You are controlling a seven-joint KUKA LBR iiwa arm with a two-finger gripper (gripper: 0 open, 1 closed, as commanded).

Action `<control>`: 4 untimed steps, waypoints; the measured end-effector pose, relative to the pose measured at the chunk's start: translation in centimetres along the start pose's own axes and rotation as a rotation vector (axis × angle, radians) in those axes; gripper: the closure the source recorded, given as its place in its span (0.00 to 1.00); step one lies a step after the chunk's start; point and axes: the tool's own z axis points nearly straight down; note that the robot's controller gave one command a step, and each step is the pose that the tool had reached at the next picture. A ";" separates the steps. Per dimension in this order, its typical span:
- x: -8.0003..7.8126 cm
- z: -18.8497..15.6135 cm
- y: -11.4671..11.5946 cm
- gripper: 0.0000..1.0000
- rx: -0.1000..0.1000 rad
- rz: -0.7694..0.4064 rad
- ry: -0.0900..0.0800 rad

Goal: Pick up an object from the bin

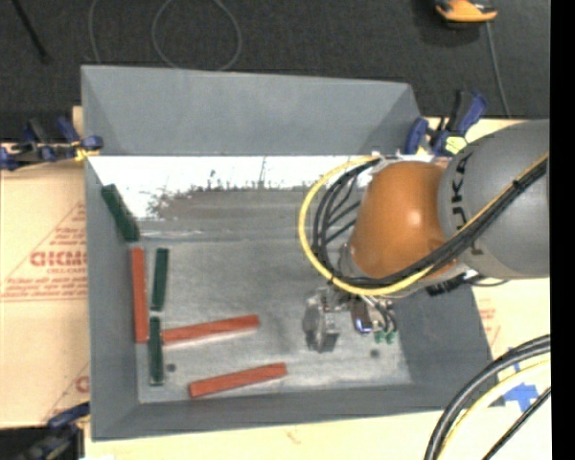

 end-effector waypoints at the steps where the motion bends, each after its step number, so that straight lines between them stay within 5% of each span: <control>1: 0.0 -0.1 -0.1 0.00 0.001 -0.003 -0.001; 2: 1.0 5.9 6.9 0.00 0.001 -0.168 -0.004; 3: 1.0 5.9 6.8 1.00 0.002 -0.169 -0.004; 4: -3.4 -2.6 7.3 1.00 0.000 -0.123 -0.014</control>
Offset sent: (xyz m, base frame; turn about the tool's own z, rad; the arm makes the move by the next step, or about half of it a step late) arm 0.0000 0.0000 0.0000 0.0000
